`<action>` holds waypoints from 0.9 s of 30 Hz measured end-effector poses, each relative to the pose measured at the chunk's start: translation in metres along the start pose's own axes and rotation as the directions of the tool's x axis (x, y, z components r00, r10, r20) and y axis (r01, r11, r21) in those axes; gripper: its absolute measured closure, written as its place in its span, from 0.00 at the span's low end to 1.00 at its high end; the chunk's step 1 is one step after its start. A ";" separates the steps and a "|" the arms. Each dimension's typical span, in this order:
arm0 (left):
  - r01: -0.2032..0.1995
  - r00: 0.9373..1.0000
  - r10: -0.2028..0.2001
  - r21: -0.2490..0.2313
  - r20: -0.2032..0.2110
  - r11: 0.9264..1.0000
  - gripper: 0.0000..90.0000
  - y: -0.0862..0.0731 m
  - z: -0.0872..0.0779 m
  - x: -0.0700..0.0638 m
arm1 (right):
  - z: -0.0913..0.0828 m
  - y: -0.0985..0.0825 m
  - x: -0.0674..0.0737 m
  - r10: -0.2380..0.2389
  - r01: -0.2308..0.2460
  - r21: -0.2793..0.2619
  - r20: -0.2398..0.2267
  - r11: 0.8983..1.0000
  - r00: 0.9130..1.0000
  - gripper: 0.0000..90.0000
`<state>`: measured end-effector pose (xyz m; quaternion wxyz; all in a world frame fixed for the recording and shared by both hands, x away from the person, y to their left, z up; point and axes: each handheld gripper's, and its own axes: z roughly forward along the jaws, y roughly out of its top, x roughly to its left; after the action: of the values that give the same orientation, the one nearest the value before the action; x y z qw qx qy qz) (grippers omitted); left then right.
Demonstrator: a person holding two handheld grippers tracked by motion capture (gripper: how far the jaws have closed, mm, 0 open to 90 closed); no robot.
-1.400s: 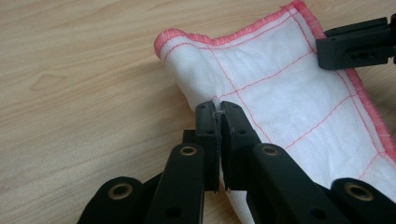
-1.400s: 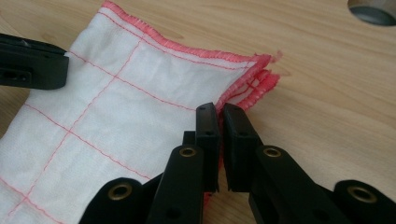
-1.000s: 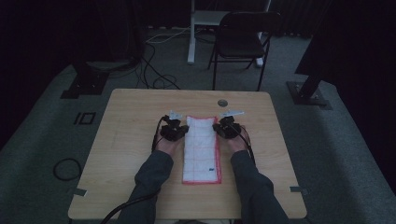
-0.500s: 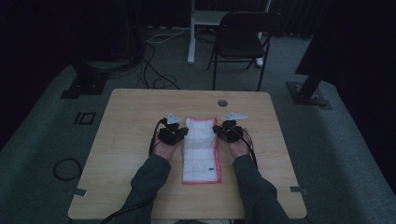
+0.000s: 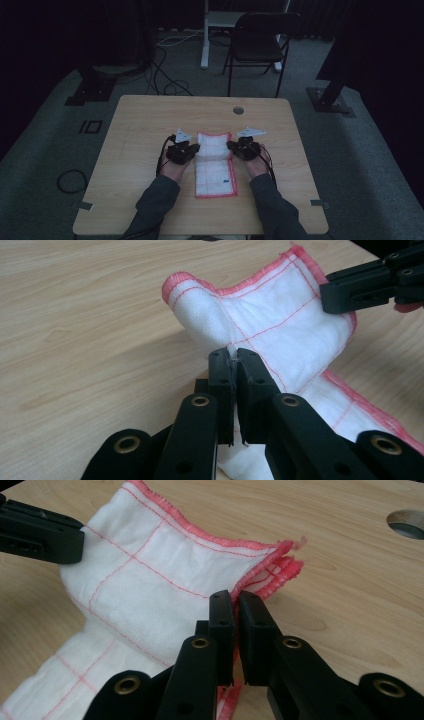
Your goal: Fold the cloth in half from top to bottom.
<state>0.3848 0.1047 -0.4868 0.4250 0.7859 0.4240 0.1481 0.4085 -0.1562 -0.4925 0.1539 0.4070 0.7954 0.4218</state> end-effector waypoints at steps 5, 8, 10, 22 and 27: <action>-0.004 1.000 0.004 -0.008 0.010 1.000 0.96 -0.008 -0.008 -0.008 | -0.007 -0.008 0.007 -0.019 0.019 0.009 -0.013 1.000 1.000 0.95; -0.006 1.000 0.006 -0.007 0.015 1.000 0.96 -0.011 -0.010 -0.009 | -0.008 -0.012 0.009 -0.020 0.020 0.008 -0.016 1.000 1.000 0.95; 0.004 1.000 -0.004 -0.010 0.021 1.000 0.96 -0.014 -0.011 -0.010 | -0.010 -0.016 0.010 -0.013 0.013 0.006 -0.018 1.000 1.000 0.95; 0.017 0.999 -0.017 -0.006 0.036 1.000 0.96 -0.035 -0.020 -0.020 | -0.019 -0.030 0.020 -0.037 0.038 0.023 -0.045 0.999 0.998 0.95; 0.021 0.999 -0.021 0.008 0.037 1.000 0.96 -0.048 -0.020 -0.026 | -0.021 -0.042 0.024 -0.037 0.039 0.038 -0.055 0.999 0.998 0.95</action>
<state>0.3314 0.1087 -0.5092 0.4313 0.7856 0.4249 0.1276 0.3598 -0.1620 -0.5111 0.1326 0.3832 0.8149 0.4142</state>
